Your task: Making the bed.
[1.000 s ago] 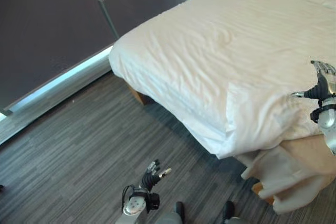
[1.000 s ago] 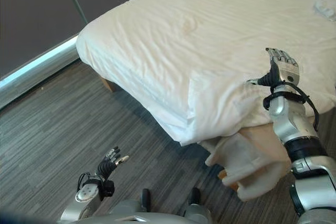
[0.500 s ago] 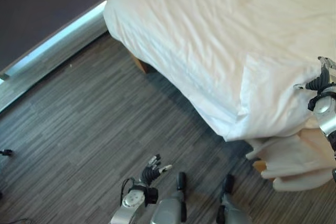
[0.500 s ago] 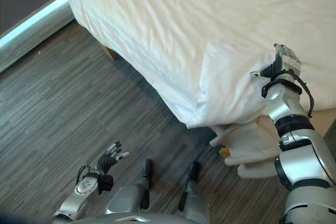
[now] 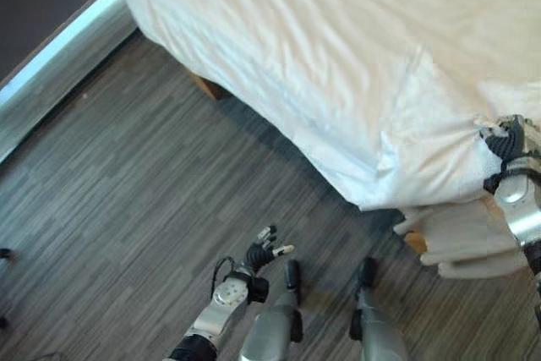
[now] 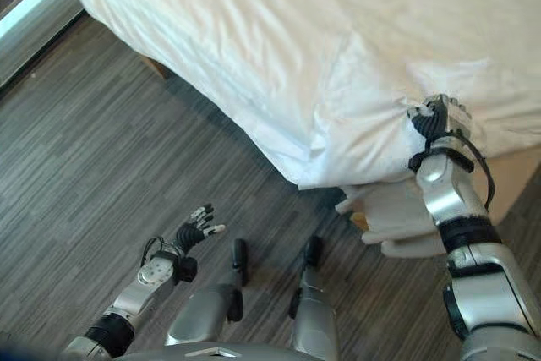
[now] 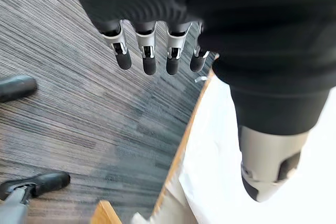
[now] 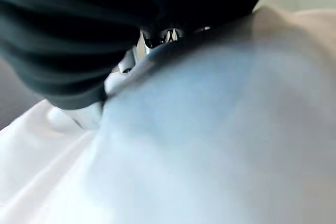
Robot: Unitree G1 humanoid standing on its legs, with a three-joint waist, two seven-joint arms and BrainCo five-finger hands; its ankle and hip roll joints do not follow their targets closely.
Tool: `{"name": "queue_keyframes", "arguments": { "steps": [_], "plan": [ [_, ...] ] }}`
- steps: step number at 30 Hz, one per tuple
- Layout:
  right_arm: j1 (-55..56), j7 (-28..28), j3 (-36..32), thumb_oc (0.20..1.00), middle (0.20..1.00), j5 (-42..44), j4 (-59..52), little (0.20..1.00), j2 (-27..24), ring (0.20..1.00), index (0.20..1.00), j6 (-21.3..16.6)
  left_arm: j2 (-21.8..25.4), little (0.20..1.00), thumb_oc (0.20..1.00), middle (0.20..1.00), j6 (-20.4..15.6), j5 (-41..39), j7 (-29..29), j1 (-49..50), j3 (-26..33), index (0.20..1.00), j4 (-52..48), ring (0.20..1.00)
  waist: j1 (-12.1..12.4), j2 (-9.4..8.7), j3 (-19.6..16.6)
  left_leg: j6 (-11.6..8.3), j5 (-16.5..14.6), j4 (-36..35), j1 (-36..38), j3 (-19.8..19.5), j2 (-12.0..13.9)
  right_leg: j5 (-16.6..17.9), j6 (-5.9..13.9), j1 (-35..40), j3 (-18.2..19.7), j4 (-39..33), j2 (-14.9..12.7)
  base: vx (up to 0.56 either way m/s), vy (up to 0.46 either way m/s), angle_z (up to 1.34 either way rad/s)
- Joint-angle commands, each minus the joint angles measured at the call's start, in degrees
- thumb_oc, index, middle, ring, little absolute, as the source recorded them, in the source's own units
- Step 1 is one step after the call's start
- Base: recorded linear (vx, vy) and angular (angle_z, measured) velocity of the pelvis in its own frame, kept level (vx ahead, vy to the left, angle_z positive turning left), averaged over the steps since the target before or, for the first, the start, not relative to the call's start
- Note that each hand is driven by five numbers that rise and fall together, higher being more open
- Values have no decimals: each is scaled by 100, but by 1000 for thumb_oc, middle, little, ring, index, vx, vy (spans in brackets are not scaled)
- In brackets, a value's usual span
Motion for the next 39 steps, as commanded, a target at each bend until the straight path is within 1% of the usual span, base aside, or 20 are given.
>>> {"name": "queue_keyframes", "arguments": {
  "steps": [1, 3, 4, 6, 9, 10, 11, 19, 21, 24, 25, 26, 27, 28, 30, 34, 35, 36, 37, 39],
  "plan": [
    [217, 13, -104, 200, 200, -422, -330, 200, -13, 200, 200, -194, -83, 1000, 1000, 1000, -3, 407, -24, 72, 108, 1000, -156, 1000, -11, -6, -2, -219, -269, 24, -77, -47, 264, -1645, 437, 700, -188, 1403, -143, -100, -8, -88],
    [854, 211, -188, 200, 200, -645, -655, 200, 322, 200, 200, -264, -86, 1000, 1000, 1000, 54, 514, -38, 144, 187, 1000, -259, 1000, 62, -178, -132, -201, -244, 24, 43, 250, 346, -1841, 398, 1055, -460, 1595, -70, -80, -46, -69],
    [859, 212, -192, 200, 200, -647, -659, 200, 323, 200, 200, -262, -85, 1000, 1000, 1000, 55, 514, -38, 145, 184, 1000, -260, 1000, 69, -176, -138, -202, -242, 24, 39, 253, 351, -1832, 396, 1052, -456, 1586, -64, -99, -80, -77],
    [1303, 329, -86, 200, 200, -998, -559, 200, 592, 200, 200, -217, -118, 1000, 1000, 1000, 70, 488, 49, 161, 277, 1000, -307, 1000, 226, -438, -377, -212, -195, 25, 148, 792, 423, -1784, 477, 1752, -899, 993, -135, -124, -101, -106],
    [1567, 361, -51, 235, 235, -849, -304, 235, 857, 235, 235, -187, -177, 1000, 1000, 1000, 75, 366, 119, 168, 300, 1000, -293, 1000, 153, -388, -469, -239, -141, 28, 326, 1099, 518, -1748, 427, 1820, -832, 624, -31, -103, -56, -79],
    [1682, 368, -96, 809, 809, -815, -207, 809, 906, 809, 809, -181, -203, 1000, 1000, 1000, 58, 352, 122, 158, 295, 1000, -281, 1000, 85, -356, -497, -238, -126, 35, 357, 1139, 517, -1776, 401, 1910, -740, 456, 35, -51, -65, -76],
    [1790, 376, -125, 1000, 1000, -710, -112, 1000, 1010, 1000, 1000, -177, -250, 1000, 1000, 1000, 65, 356, 132, 159, 256, 1000, -276, 1000, 11, -314, -494, -253, -87, 32, 397, 1147, 539, -1774, 373, 1963, -665, 342, 85, -83, -55, -79],
    [2243, 492, -62, 1000, 1000, 290, 1021, 1000, 1669, 1000, 1000, -158, -607, 1000, 1000, 1000, 46, -42, 400, 178, 324, 1000, -80, 1000, -384, 95, -444, -378, 29, 333, 686, 1373, 776, -1804, 207, 2200, -285, 17, 227, -68, -64, -56],
    [2296, 502, -93, 1000, 1000, 596, 1282, 1000, 1754, 1000, 1000, -190, -659, 1000, 1000, 1000, 23, -189, 454, 135, 312, 1000, -57, 1000, -396, 117, -391, -476, 79, 580, 579, 1074, 819, -1810, 130, 2208, -213, 37, 231, -19, -57, -37],
    [2345, 462, -178, 1000, 1000, 833, 1565, 1000, 1806, 1000, 1000, -212, -750, 1000, 1000, 1000, -23, -332, 533, 105, 273, 1000, -50, 1000, -307, 113, -330, -537, -39, 583, 471, 8, 642, -1777, 90, 2171, -98, 67, 212, -4, -37, -27],
    [2342, 462, -179, 1000, 1000, 833, 1566, 1000, 1805, 1000, 1000, -212, -751, 1000, 1000, 1000, -23, -332, 534, 101, 273, 1000, -50, 1000, -307, 119, -339, -537, -22, 582, 449, 5, 650, -1761, 85, 2150, -98, 64, 220, 70, -22, -26],
    [2305, 431, -207, 1000, 1000, 834, 1676, 1000, 1768, 1000, 1000, -192, -777, 1000, 1000, 1000, -12, -356, 570, 76, 269, 1000, -15, 1000, -229, 128, -330, -550, -38, 455, 403, -507, 509, -1785, 80, 2184, -7, 67, 223, 38, -9, -30],
    [2300, 431, -208, 1000, 1000, 835, 1679, 1000, 1767, 1000, 1000, -193, -779, 1000, 1000, 1000, -12, -356, 570, 71, 270, 1000, -14, 1000, -232, 134, -337, -550, -22, 452, 384, -512, 514, -1771, 77, 2167, -11, 65, 230, 151, -1, -32],
    [2187, 289, -326, 1000, 1000, 892, 1919, 1000, 1602, 1000, 1000, -167, -821, 1000, 1000, 1000, -19, -432, 648, 16, 211, 1000, 28, 1000, -143, 149, -326, -648, 182, 258, 162, -1082, 454, -1810, 62, 2221, 211, 94, 252, 194, 43, -43],
    [2037, 120, -809, 1000, 1000, 975, 1770, 1000, 1026, 1000, 1000, -147, -825, 1000, 1000, 1000, 1, -415, 656, -4, 206, 1000, 157, 1000, -201, 182, -499, -575, 103, 24, 324, -1100, 426, -1951, 106, 2305, 307, 154, 274, 265, 113, -41],
    [1845, -157, -1275, 1000, 1000, 845, 982, 1000, 453, 1000, 1000, -135, -786, 1000, 1000, 1000, -3, -328, 658, 64, 218, 1000, 160, 1000, -279, 114, -608, -484, -18, 24, 510, -944, 321, -1964, 177, 2289, 444, 308, 128, 184, 155, -53],
    [1780, -192, -1323, 868, 868, 839, 772, 868, 390, 868, 868, -156, -767, 1000, 1000, 1000, 2, -305, 639, 86, 207, 1000, 149, 1000, -259, 99, -619, -469, -48, 24, 534, -915, 298, -1962, 195, 2277, 464, 318, 96, 115, 144, -44],
    [1687, -208, -1371, 426, 426, 1014, 529, 426, 408, 426, 426, -229, -760, 1000, 1000, 1000, -6, -293, 636, 105, 184, 1000, 139, 1000, -243, 84, -622, -451, -77, 24, 538, -894, 268, -1953, 217, 2262, 467, 317, 58, 97, 131, -44],
    [1613, -192, -1384, 200, 200, 1253, 332, 200, 473, 200, 200, -308, -760, 1000, 1000, 1000, -3, -299, 634, 105, 170, 1000, 131, 1000, -226, 68, -622, -437, -100, 24, 525, -881, 252, -1943, 245, 2248, 454, 307, 21, 87, 117, -39],
    [1446, -163, -1398, 200, 200, 1662, 208, 200, 499, 200, 200, -417, -751, 1000, 1000, 1000, 21, -300, 618, 102, 108, 1000, 161, 1000, -194, 43, -631, -432, -121, 24, 504, -882, 226, -1931, 272, 2225, 423, 293, -20, 53, 65, -23]
  ]
}}
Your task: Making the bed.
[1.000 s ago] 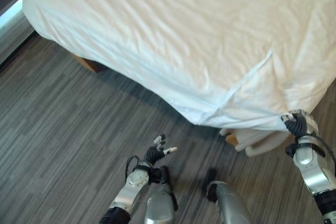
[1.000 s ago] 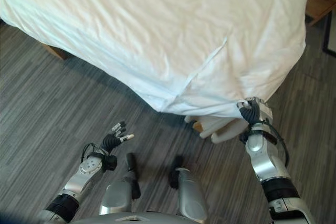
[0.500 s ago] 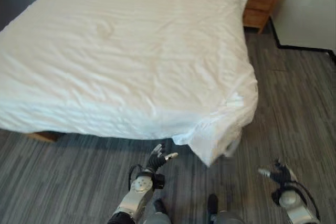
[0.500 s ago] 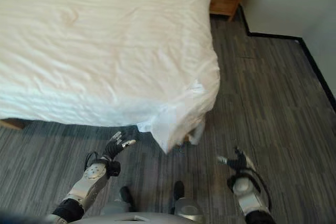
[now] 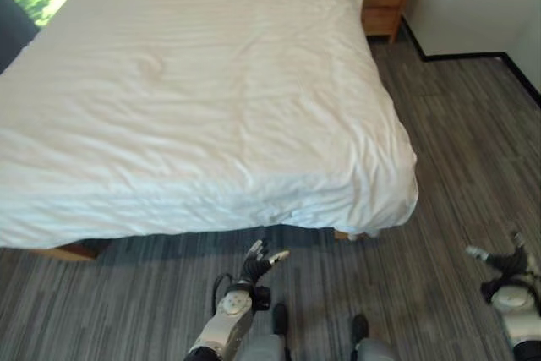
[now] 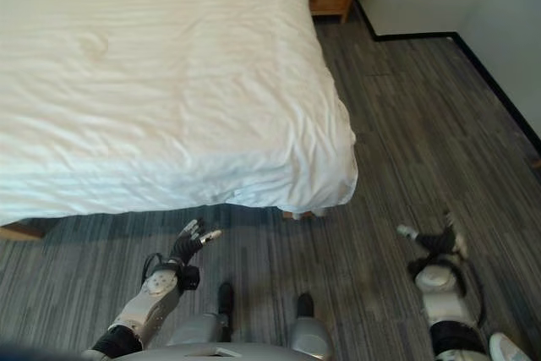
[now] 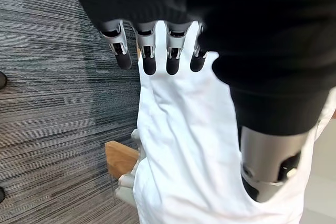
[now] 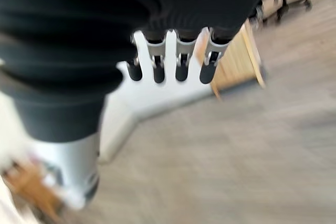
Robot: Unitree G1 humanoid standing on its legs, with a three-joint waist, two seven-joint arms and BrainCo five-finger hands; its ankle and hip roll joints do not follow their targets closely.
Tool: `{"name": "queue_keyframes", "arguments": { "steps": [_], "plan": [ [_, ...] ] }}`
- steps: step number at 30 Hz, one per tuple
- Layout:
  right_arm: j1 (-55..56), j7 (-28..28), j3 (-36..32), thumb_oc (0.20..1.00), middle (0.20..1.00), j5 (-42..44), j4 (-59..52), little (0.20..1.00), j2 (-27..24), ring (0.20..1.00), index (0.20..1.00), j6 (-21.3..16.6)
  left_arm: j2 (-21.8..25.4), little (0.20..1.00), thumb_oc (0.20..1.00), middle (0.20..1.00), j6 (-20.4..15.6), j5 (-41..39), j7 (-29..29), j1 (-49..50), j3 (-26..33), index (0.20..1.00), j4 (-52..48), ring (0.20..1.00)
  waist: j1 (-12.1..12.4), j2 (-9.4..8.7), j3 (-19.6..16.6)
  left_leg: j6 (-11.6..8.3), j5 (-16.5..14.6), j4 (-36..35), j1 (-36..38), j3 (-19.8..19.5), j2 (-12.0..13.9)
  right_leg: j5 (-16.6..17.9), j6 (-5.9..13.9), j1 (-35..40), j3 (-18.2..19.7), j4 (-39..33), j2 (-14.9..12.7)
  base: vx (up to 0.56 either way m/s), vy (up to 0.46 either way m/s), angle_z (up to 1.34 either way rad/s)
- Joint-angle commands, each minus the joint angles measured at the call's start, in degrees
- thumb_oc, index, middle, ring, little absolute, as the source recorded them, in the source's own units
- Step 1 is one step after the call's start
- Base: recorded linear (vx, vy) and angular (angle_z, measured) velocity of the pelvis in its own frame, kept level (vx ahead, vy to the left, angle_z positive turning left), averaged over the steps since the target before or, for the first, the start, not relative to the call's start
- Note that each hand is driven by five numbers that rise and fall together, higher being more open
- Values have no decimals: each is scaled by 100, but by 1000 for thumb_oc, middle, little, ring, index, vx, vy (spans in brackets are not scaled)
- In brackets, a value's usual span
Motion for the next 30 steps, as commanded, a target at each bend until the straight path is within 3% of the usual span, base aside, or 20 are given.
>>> {"name": "queue_keyframes", "arguments": {
  "steps": [1, 3, 4, 8, 10, 11, 17, 18, 20, 21, 25, 30],
  "plan": [
    [-527, -105, 47, 200, 200, 1037, -344, 200, -339, 200, 200, -521, -236, 1000, 1000, 1000, -211, -181, -93, -296, -118, 1000, -86, 1000, 78, -26, -165, -263, -77, 66, -341, -320, 50, -749, 122, 737, -343, 113, -17, 21, 57, -9],
    [-933, -13, 185, 200, 200, 1791, -700, 200, -157, 200, 200, -814, -214, 1000, 1000, 1000, -190, -212, -150, -329, -199, 1000, -96, 1000, 149, -51, -109, -244, -76, 66, -459, -336, 14, -702, 157, 619, -365, 108, -68, -15, 75, 5],
    [-1357, 168, 352, 200, 200, 2853, -862, 200, 68, 200, 200, -1202, -188, 1000, 1000, 1000, -166, -263, -210, -378, -295, 1000, -137, 1000, 245, -76, -38, -238, -67, 66, -616, -353, -11, -653, 181, 494, -399, 85, -99, -34, 50, 5],
    [-2108, 395, 685, 200, 200, 3921, -896, 200, 198, 200, 200, -1521, -111, 1000, 1000, 1000, -132, -338, -284, -441, -401, 1000, -308, 1000, 436, -113, 94, -243, -25, 66, -939, -362, -33, -538, 227, 236, -474, 19, -151, -60, 62, 8],
    [-2715, 518, 744, 200, 200, 4916, -1139, 200, 452, 200, 200, -2045, -84, 1000, 1000, 1000, -163, -446, -334, -529, -419, 1000, -418, 1000, 644, -110, 192, -283, 13, 66, -1220, -384, -55, -421, 268, 83, -587, -96, -197, -23, 65, 8],
    [-2991, 582, 778, 200, 200, 5196, -1142, 200, 524, 200, 200, -2125, -71, 1000, 1000, 1000, -160, -452, -349, -569, -443, 1000, -458, 1000, 718, -99, 236, -297, 28, 66, -1314, -394, -64, -385, 286, 25, -624, -126, -219, -13, 69, 16],
    [-3832, 694, 907, 200, 200, 5642, -1196, 200, 769, 200, 200, -2446, -86, 1000, 1000, 1000, -234, -520, -414, -768, -525, 1000, -382, 1000, 988, -83, 357, -334, 71, 66, -1577, -441, -102, -299, 325, -178, -717, -147, -268, 3, 41, 14],
    [-4167, 697, 982, 200, 200, 5682, -1141, 200, 800, 200, 200, -2556, -80, 1000, 1000, 1000, -319, -500, -419, -921, -591, 1000, -365, 1000, 1124, -39, 466, -373, 107, 66, -1694, -468, -137, -241, 348, -278, -760, -149, -290, -38, 8, 14],
    [-4407, 759, 988, 200, 200, 5764, -969, 200, 747, 200, 200, -2543, -70, 1000, 1000, 1000, -352, -503, -456, -1054, -639, 1000, -323, 1000, 1159, -10, 529, -396, 132, 66, -1797, -499, -145, -220, 339, -387, -736, -145, -273, -17, -18, 14],
    [-4842, 1007, 1206, 200, 200, 5830, -170, 200, 304, 200, 200, -2369, -5, 1000, 1000, 1000, -465, -415, -600, -1167, -701, 1000, -286, 1000, 1317, -6, 590, -461, 185, 66, -1991, -550, -203, -239, 333, -519, -763, -152, -269, 20, -40, 17],
    [-5377, 1273, 1584, 200, 200, 5885, 1080, 200, -381, 200, 200, -2029, 99, 1000, 1000, 1000, -586, -309, -689, -1377, -815, 1000, -220, 1000, 1424, 94, 822, -576, 291, 66, -2343, -474, -214, -177, 354, -833, -881, -149, -304, -35, -37, 27],
    [-4967, 1600, 1613, 200, 200, 5501, 2248, 200, -1210, 200, 200, -1502, -29, 1000, 1000, 1000, -682, -415, -565, -1749, -683, 1000, -113, 1000, 1147, 191, 1082, -681, 374, 66, -2917, -288, -211, -76, 456, -1496, -901, -152, -385, -82, 18, -2]
  ]
}}
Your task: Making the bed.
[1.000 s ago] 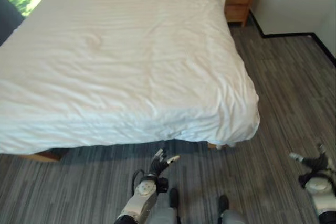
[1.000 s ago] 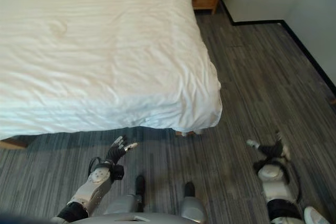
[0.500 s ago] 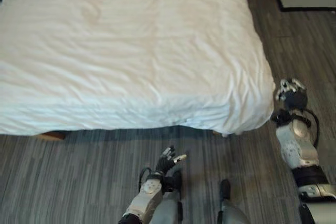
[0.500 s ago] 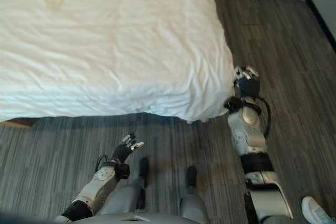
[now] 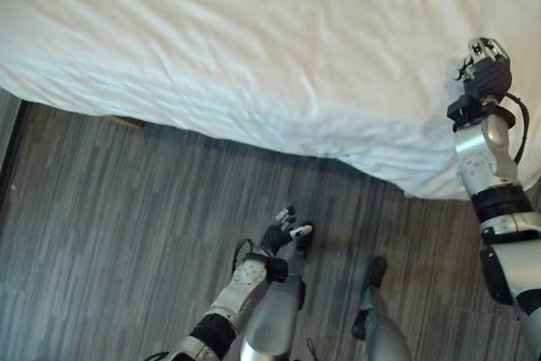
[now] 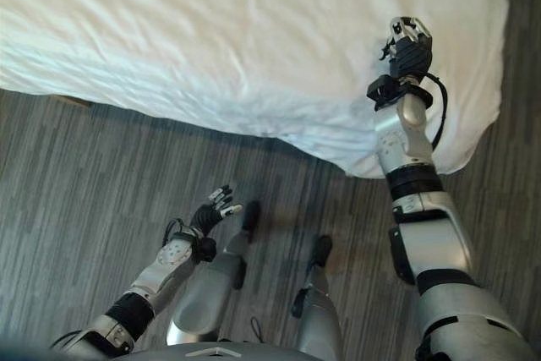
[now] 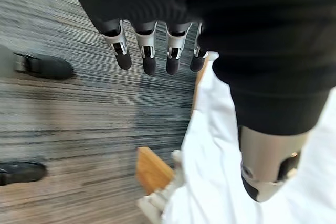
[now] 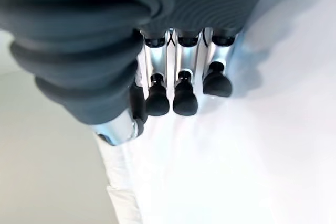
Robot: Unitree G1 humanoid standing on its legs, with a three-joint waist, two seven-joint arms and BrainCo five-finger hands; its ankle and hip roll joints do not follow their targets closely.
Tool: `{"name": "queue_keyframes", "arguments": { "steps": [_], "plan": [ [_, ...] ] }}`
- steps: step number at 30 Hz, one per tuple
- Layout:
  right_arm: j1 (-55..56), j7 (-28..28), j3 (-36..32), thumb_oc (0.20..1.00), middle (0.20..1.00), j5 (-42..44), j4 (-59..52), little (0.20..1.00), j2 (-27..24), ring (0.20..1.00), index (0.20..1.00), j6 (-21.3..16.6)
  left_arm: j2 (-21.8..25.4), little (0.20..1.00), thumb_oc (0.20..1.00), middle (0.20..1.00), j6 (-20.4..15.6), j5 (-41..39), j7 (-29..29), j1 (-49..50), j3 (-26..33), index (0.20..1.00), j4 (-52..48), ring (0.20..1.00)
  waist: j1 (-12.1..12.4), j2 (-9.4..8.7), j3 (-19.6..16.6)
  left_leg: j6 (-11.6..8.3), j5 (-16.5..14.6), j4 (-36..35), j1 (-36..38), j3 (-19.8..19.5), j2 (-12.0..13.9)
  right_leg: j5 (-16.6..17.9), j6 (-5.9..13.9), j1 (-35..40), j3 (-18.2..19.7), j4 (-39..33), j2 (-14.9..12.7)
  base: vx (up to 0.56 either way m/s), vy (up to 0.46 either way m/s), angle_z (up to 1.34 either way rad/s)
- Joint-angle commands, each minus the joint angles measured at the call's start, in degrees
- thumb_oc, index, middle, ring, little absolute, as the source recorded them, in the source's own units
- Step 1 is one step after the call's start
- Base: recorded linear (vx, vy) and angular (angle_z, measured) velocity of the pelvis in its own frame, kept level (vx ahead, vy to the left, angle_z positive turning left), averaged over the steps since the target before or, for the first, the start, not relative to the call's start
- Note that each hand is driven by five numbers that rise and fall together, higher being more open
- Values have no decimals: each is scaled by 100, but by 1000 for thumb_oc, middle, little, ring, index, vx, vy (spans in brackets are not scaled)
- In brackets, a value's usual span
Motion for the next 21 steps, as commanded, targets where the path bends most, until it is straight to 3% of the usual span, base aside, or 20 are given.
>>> {"name": "queue_keyframes", "arguments": {
  "steps": [1, 9, 11, 14, 15, 16, 17, 20, 21],
  "plan": [
    [74, -18, -87, 200, 200, -162, 573, 200, -936, 200, 200, 339, -168, 1000, 1000, 1000, -340, -23, 37, -581, 75, 1000, 30, 1000, -185, 152, 283, -768, -156, 28, -416, 194, 56, -572, 357, 583, -276, 76, -202, -47, 23, -7],
    [1698, 97, -1245, 200, 200, 130, 785, 200, -968, 200, 200, 287, -352, 1000, 1000, 1000, -238, 158, 115, -714, 191, 1000, 440, 1000, -629, 14, 304, -691, -242, 28, -306, 435, 131, -429, 504, 422, -164, 76, -264, -8, 32, -9],
    [2167, 89, -1527, 200, 200, 115, 894, 200, -811, 200, 200, 311, -447, 1000, 1000, 1000, -176, 138, 149, -731, 281, 1000, 657, 1000, -813, -71, 244, -649, -352, 28, -63, 547, 200, -439, 505, 514, -196, 76, -267, 41, 14, -13],
    [2548, 87, -1632, 200, 200, -20, 856, 200, -671, 200, 200, 321, -482, 1000, 1000, 1000, -165, 99, 171, -721, 351, 1000, 756, 1000, -899, -153, 193, -611, -355, 28, 174, 692, 310, -378, 494, 620, -275, 76, -254, 33, -34, -31],
    [2924, 114, -1586, 200, 200, -387, 643, 200, -636, 200, 200, 362, -497, 1000, 1000, 1000, -146, 106, 165, -670, 368, 1000, 753, 1000, -1027, -250, 105, -593, -409, 28, 481, 852, 437, -400, 457, 814, -396, 76, -230, 5, -50, -61],
    [2935, 106, -1594, 363, 363, -395, 628, 363, -630, 363, 363, 365, -495, 1000, 1000, 1000, -146, 107, 166, -667, 365, 1000, 750, 1000, -1017, -248, 113, -588, -379, 28, 476, 858, 443, -373, 452, 805, -387, 76, -225, 35, -58, -73],
    [3088, 109, -1498, 1000, 1000, -634, 430, 1000, -603, 1000, 1000, 389, -503, 1000, 1000, 1000, -138, 108, 151, -635, 378, 1000, 714, 1000, -1070, -278, 81, -571, -387, 28, 600, 914, 491, -369, 432, 866, -389, 76, -201, 7, -40, -78],
    [3649, 104, -1274, 1000, 1000, -1406, -560, 1000, -580, 1000, 1000, 380, -537, 1000, 1000, 1000, -138, 108, 152, -520, 398, 1000, 565, 1000, -1245, -348, -13, -536, -393, 28, 952, 1098, 625, -420, 358, 1036, -309, 76, -79, 6, -64, -79],
    [4029, -12, -1142, 1000, 1000, -1963, -1362, 1000, -364, 1000, 1000, 391, -612, 1000, 1000, 1000, -92, -171, 182, -445, 473, 1000, 474, 1000, -1347, -337, 5, -506, -394, 28, 1235, 1267, 762, -500, 243, 1170, -339, 182, 37, -49, -86, -94]
  ]
}}
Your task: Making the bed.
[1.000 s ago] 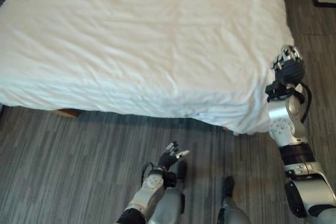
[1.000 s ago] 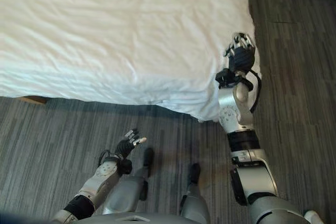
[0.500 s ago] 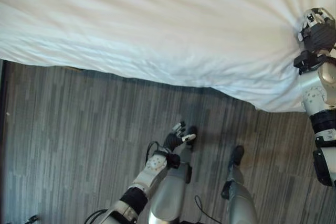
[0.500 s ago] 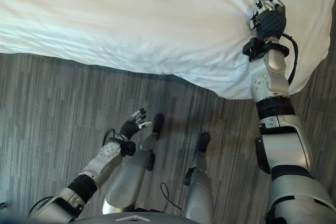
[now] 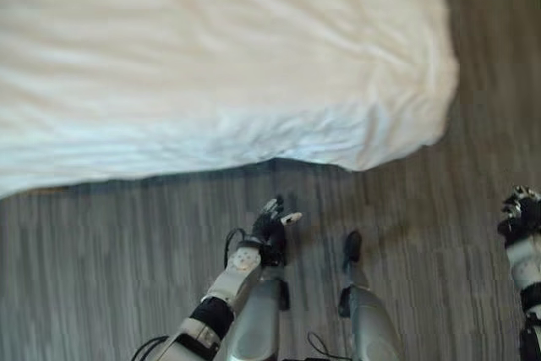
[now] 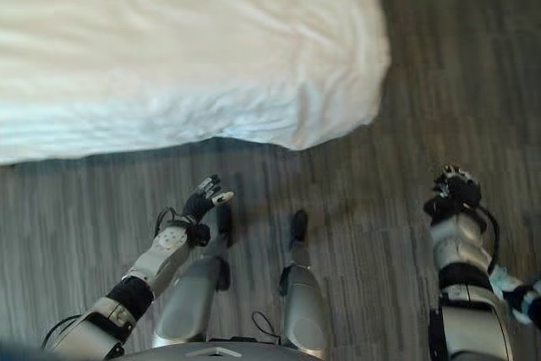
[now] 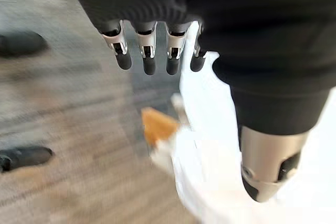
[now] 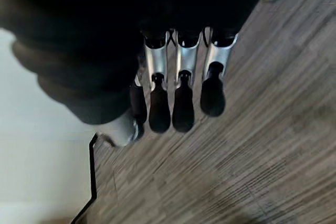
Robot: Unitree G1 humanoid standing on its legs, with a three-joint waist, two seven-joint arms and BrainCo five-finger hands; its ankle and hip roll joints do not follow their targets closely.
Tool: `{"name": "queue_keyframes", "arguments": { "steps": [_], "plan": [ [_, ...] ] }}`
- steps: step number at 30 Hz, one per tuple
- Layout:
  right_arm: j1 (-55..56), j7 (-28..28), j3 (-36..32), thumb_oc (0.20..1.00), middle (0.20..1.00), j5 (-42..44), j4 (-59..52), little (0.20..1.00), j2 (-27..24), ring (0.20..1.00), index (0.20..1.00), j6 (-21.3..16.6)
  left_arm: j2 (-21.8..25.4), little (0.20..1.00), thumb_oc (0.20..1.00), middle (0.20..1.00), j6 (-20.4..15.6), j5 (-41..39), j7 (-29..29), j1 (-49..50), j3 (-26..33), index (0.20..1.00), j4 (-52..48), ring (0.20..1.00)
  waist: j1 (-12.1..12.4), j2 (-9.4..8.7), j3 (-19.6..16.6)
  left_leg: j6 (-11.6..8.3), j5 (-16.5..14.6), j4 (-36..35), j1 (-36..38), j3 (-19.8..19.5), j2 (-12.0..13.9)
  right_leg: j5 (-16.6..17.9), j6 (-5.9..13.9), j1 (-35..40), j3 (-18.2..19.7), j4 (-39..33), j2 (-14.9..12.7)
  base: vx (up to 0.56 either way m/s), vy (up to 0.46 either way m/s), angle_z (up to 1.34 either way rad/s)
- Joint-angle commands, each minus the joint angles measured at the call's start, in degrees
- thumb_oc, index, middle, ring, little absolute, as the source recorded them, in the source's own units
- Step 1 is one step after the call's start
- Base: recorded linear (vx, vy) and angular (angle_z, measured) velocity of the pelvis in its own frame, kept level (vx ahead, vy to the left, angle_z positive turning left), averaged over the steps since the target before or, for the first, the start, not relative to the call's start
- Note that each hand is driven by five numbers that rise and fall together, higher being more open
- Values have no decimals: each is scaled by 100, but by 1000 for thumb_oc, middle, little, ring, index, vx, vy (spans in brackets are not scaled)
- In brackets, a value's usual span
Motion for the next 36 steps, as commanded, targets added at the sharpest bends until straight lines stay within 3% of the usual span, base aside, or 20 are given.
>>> {"name": "queue_keyframes", "arguments": {
  "steps": [1, 2, 3, 9, 12, 14, 15, 16, 17, 18, 20, 25, 26, 27, 29, 30, 32, 35, 36],
  "plan": [
    [-110, -209, 252, 1000, 1000, -1107, -1010, 1000, -152, 1000, 1000, -178, -528, 1000, 1000, 1000, -149, -477, 90, -221, 107, 1000, -124, 1000, -82, 275, -84, -389, 53, 33, -13, -90, 548, -669, 259, 728, -665, 299, -62, -66, -189, -106],
    [125, -204, 250, 1000, 1000, -952, -1567, 1000, 458, 1000, 1000, -214, -577, 1000, 1000, 1000, -159, -551, 239, -317, 86, 1000, -291, 1000, -212, 346, -122, -428, 106, 45, 252, 62, 706, -849, 144, 844, -613, 481, 62, -56, -156, -99],
    [327, -199, 145, 1000, 1000, -940, -1772, 1000, 758, 1000, 1000, -222, -597, 1000, 1000, 1000, -179, -554, 294, -326, 89, 1000, -385, 1000, -277, 406, -166, -439, 103, 69, 386, 117, 776, -913, 109, 917, -574, 481, 105, -24, -133, -88],
    [1021, -294, 280, 1000, 1000, -1731, -2026, 1000, 1204, 1000, 1000, -91, -484, 1000, 1000, 1000, -155, -369, 423, 121, 174, 1000, -1281, 1000, -516, 663, -330, -558, 174, 275, 1043, 403, 1076, -987, -77, 1382, -183, 310, 428, 28, -133, -52],
    [1301, -233, 336, 1000, 1000, -2036, -2104, 1000, 1101, 1000, 1000, -21, -498, 1000, 1000, 1000, -190, -353, 429, 288, 212, 1000, -1556, 1000, -617, 725, -298, -584, 81, 795, 1131, 121, 1087, -1056, -172, 1628, 63, 237, 483, 14, -131, -69],
    [1275, -211, 396, 1000, 1000, -2116, -2087, 1000, 1069, 1000, 1000, 12, -491, 1000, 1000, 1000, -197, -344, 454, 319, 264, 1000, -1626, 1000, -604, 750, -313, -554, 61, 929, 1098, -91, 990, -1011, -193, 1592, 173, 239, 491, 56, -78, -75],
    [1254, -211, 466, 1000, 1000, -2291, -2096, 1000, 1016, 1000, 1000, 50, -487, 1000, 1000, 1000, -253, -363, 451, 417, 339, 1000, -1709, 1000, -475, 745, -330, -385, -306, 1140, 1028, -876, 433, -988, -195, 1623, 485, 224, 491, 122, -104, -75],
    [1255, -202, 470, 1000, 1000, -2312, -2075, 1000, 1004, 1000, 1000, 68, -483, 1000, 1000, 1000, -254, -372, 453, 439, 323, 1000, -1702, 1000, -424, 730, -379, -324, -481, 1093, 1010, -1090, 191, -951, -177, 1619, 641, 188, 502, 122, -103, -87],
    [1255, -202, 470, 1000, 1000, -2312, -2075, 1000, 1004, 1000, 1000, 68, -483, 1000, 1000, 1000, -254, -372, 453, 440, 323, 1000, -1702, 1000, -422, 730, -384, -324, -479, 1091, 1006, -1088, 191, -949, -177, 1613, 643, 189, 502, 142, -46, -128],
    [1177, -251, 492, 1000, 1000, -2336, -1963, 1000, 999, 1000, 1000, 86, -494, 1000, 1000, 1000, -270, -378, 513, 464, 337, 1000, -1686, 1000, -356, 764, -403, -215, -725, 1139, 943, -1428, -304, -889, -119, 1628, 925, 194, 521, 158, -4, -126],
    [993, -250, 646, 1000, 1000, -2462, -1900, 1000, 957, 1000, 1000, 93, -465, 1000, 1000, 1000, -276, -405, 509, 496, 347, 1000, -1673, 1000, -174, 880, -456, -62, -791, 960, 866, -1962, -790, -876, -107, 1556, 1254, 340, 700, 187, 18, -132],
    [954, -302, 662, 1000, 1000, -2581, -1865, 1000, 951, 1000, 1000, 78, -400, 1000, 1000, 1000, -238, -512, 394, 453, 241, 1000, -1595, 1000, -92, 911, -440, 135, -650, 545, 1039, -1820, -659, -1169, -132, 1354, 1221, 1229, 1007, 91, -2, -135],
    [882, -296, 704, 1000, 1000, -2639, -2038, 1000, 995, 1000, 1000, 90, -326, 1000, 1000, 1000, -191, -404, 445, 285, 130, 1000, -1577, 1000, -226, 862, -262, 175, -569, 274, 1251, -1687, -486, -1068, 164, 782, 907, 2237, 1150, -31, -61, -117],
    [875, -293, 718, 1000, 1000, -2652, -2073, 1000, 1021, 1000, 1000, 87, -320, 1000, 1000, 1000, -194, -379, 462, 239, 126, 1000, -1526, 1000, -273, 844, -204, 174, -499, 155, 1329, -1649, -426, -1014, 370, 503, 813, 2677, 1173, -24, -58, -64],
    [911, -338, 725, 1000, 1000, -2688, -2042, 1000, 1063, 1000, 1000, 100, -331, 1000, 1000, 1000, -214, -367, 513, 195, 110, 1000, -1474, 1000, -356, 840, -167, 156, -463, 73, 1416, -1601, -346, -1002, 459, 308, 716, 2860, 1114, -26, -23, -30],
    [963, -355, 701, 1000, 1000, -2674, -2021, 1000, 1101, 1000, 1000, 117, -347, 1000, 1000, 1000, -239, -361, 529, 178, 64, 1000, -1463, 1000, -386, 897, -182, 131, -491, 48, 1419, -1555, -250, -1138, 264, 311, 693, 2653, 848, -15, -84, -20],
    [1078, -352, 630, 1000, 1000, -2622, -2028, 1000, 1120, 1000, 1000, 107, -349, 1000, 1000, 1000, -258, -347, 510, 107, -21, 1000, -1479, 1000, -432, 933, -182, 108, -521, 40, 1400, -1615, -187, -1137, 128, 327, 995, 2381, 748, 5, -125, -7],
    [1307, -341, 522, 1000, 1000, -2609, -2030, 1000, 1168, 1000, 1000, 140, -358, 1000, 1000, 1000, -263, -254, 495, 45, -103, 1000, -1435, 1000, -439, 780, -298, 96, -609, 64, 1424, -1688, -293, -972, 85, 792, 1074, 1401, 355, 21, -137, 23],
    [1278, -329, 546, 1000, 1000, -2634, -1996, 1000, 1173, 1000, 1000, 151, -353, 1000, 1000, 1000, -255, -247, 523, 45, -28, 1000, -1447, 1000, -423, 752, -352, 63, -623, 70, 1413, -1624, -268, -858, 172, 861, 993, 1218, 238, -2, -157, 2]
  ]
}}
